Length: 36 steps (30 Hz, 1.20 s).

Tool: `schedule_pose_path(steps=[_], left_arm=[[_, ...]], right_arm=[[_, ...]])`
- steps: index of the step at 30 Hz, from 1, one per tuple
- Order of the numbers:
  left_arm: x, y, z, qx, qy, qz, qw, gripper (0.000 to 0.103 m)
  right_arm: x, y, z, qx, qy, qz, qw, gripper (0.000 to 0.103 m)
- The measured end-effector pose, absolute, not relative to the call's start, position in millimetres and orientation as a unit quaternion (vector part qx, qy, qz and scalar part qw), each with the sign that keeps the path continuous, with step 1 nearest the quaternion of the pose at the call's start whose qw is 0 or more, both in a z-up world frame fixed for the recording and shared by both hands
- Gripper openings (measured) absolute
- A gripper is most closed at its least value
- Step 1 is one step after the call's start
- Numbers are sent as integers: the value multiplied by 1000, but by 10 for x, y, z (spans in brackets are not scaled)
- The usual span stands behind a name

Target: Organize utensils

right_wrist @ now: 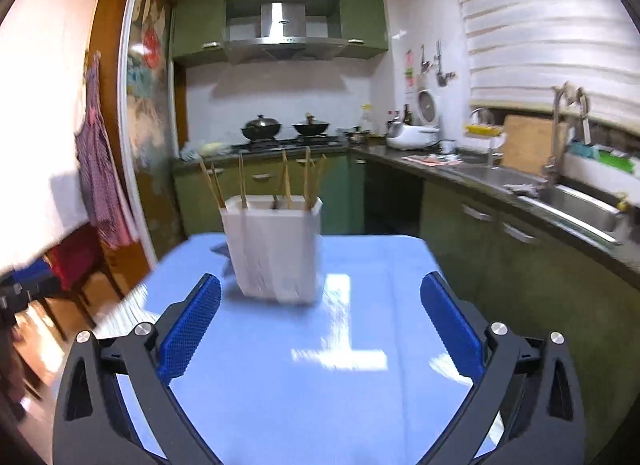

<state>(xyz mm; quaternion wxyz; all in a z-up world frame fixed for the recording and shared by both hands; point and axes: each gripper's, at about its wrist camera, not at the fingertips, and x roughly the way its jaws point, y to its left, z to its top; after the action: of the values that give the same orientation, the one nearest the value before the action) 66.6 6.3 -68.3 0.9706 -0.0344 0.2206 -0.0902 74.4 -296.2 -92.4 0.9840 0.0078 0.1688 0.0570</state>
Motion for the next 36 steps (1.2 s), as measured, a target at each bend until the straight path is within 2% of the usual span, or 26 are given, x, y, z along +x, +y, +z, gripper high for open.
schedule_pose_path(steps=[16, 36], left_arm=[[50, -17, -450, -15, 189, -83, 978, 96], [-157, 84, -397, -16, 188, -72, 979, 96]], right_arm=[[-424, -2931, -576, -8, 120, 16, 993, 98], [-481, -2943, -567, -4, 137, 4, 990, 98]])
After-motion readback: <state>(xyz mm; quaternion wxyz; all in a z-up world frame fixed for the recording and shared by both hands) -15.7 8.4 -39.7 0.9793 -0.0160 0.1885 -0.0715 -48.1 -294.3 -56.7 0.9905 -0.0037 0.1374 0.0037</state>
